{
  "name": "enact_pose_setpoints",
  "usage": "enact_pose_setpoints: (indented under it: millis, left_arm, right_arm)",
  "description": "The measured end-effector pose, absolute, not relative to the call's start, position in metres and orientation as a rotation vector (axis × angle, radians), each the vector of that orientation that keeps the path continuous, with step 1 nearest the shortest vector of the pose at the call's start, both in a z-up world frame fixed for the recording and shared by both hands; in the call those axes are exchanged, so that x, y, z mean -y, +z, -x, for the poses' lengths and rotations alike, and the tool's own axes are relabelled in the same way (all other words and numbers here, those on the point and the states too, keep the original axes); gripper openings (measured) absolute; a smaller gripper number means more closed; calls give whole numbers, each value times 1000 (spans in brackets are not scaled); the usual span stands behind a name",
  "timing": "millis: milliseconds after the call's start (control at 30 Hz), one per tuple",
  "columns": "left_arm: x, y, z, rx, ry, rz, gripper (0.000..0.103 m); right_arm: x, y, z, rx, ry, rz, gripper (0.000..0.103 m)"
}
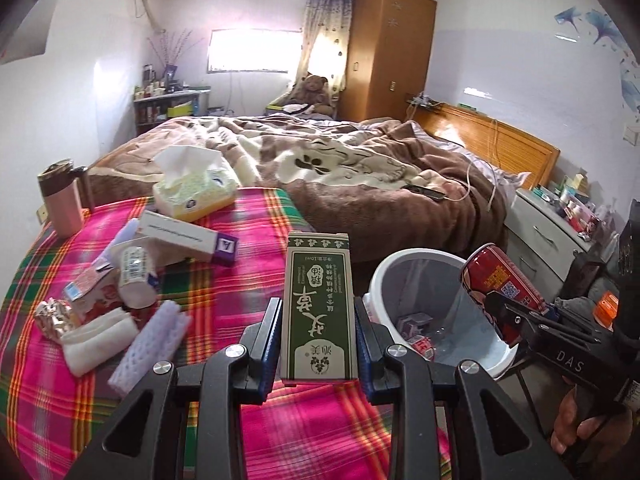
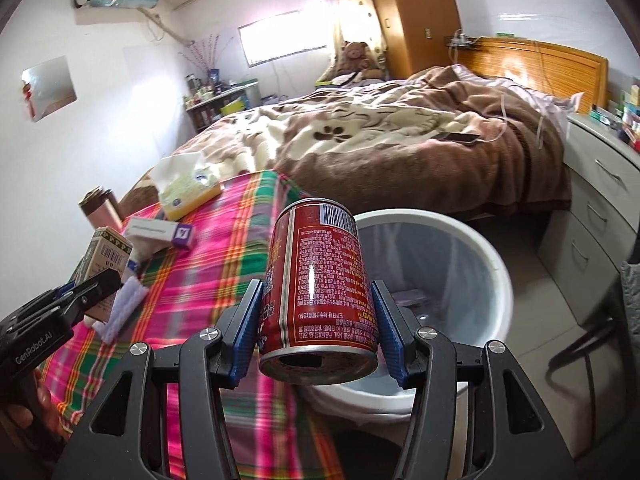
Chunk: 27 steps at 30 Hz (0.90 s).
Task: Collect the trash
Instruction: 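Carry the red can and green carton over the wastebasket, then open the right tool and left tool to drop can and carton into the wastebasket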
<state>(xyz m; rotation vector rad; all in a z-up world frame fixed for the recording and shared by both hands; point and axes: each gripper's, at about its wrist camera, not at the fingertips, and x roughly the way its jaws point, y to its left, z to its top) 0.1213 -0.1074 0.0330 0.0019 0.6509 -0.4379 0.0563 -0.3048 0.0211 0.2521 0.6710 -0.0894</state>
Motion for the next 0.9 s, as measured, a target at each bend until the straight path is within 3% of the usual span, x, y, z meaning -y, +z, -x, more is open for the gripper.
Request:
enact_pose_setpoints:
  millis: [900]
  left_arm:
    - [244,-11,-148,-765,-625,-127,33]
  right_arm:
    - [377,-12,-70,-777,-187,-290,54]
